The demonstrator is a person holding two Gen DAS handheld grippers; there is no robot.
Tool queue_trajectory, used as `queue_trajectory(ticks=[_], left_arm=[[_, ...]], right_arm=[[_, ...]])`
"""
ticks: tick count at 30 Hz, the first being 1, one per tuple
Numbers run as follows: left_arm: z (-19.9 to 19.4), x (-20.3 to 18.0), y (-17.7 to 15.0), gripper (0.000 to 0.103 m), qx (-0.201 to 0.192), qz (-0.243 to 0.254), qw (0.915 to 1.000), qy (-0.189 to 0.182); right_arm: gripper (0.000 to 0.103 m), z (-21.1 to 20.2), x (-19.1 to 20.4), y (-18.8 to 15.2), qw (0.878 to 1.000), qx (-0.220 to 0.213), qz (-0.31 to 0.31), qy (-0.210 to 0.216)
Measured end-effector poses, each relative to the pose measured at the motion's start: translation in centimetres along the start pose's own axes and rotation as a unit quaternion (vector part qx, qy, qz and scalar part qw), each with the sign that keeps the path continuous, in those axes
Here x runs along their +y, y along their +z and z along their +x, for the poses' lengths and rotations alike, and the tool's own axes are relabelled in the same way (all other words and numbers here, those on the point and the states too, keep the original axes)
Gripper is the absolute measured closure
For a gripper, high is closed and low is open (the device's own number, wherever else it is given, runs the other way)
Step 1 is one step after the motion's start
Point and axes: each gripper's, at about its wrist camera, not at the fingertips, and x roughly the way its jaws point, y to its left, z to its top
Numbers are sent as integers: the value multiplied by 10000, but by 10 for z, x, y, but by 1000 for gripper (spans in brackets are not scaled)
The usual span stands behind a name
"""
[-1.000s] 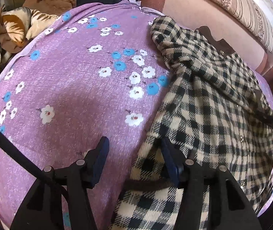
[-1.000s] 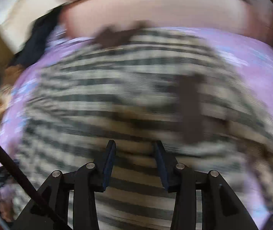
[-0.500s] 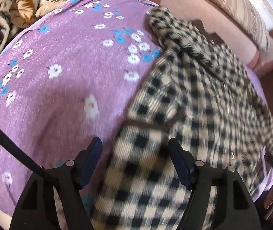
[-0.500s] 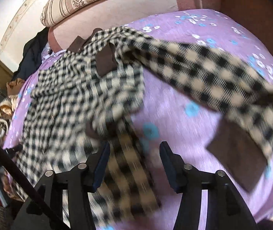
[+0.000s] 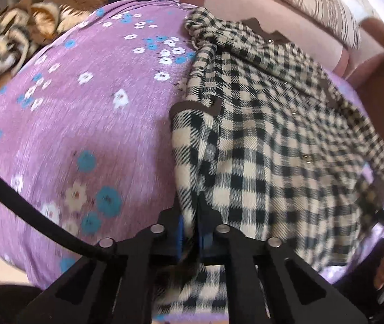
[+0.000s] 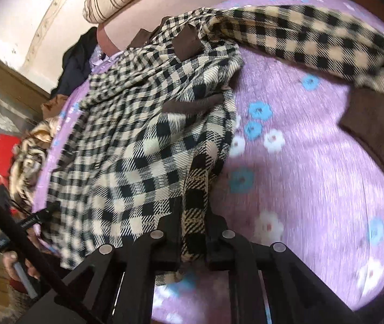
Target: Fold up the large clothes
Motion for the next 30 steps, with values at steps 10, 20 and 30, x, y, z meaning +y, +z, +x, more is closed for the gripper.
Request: queue_trajectory(ticks=[10,20,30], left_arm=[[-40,19,-32,98,-117,-213,9997,-71],[-68,-3,-9,56,-729,58,9968,-312],[-21,-63,91,48,-1266,774,9889,107]], right_arm=[[89,-22,-4,-51,9987,425,118,265],[70,-70,4,-13,9990,-211,-354,-149],[59,-39,67,83,9925,-764,-945,-122]])
